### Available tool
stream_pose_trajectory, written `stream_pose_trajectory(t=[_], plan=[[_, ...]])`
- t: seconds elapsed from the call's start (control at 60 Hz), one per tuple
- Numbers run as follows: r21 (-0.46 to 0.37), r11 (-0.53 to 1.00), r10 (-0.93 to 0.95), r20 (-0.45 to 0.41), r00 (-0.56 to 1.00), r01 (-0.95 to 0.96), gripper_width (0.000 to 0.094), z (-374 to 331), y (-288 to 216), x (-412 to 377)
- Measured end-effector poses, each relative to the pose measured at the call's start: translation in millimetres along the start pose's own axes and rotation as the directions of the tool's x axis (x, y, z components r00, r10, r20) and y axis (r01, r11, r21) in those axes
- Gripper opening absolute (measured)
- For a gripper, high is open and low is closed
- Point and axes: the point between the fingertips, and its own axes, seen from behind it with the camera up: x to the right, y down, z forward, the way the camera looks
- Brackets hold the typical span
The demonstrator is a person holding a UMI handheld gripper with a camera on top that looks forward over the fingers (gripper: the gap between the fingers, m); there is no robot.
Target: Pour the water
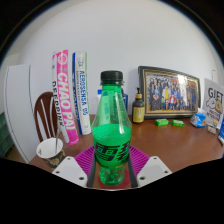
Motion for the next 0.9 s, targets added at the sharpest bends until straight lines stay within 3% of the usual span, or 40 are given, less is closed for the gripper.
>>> stream_pose_trajectory(t=[0.067,0.2,0.25,0.6,0.9], plan=[[-0.028,1.000,-0.010,0.000,1.000,0.010,0.0549,-1,5,-2],[-0.080,0.997,-0.007,-0.020,1.000,0.005,0.0806,-10,9,-2],[-0.097,0.995,-0.020,-0.038,0.999,0.016,0.0857,-17,8,0],[-0.254,0.967,-0.068,-0.188,0.980,0.018,0.0853,-135,-18,5],[-0.292,0.956,-0.080,-0.238,0.968,0.007,0.0853,-227,-39,8]])
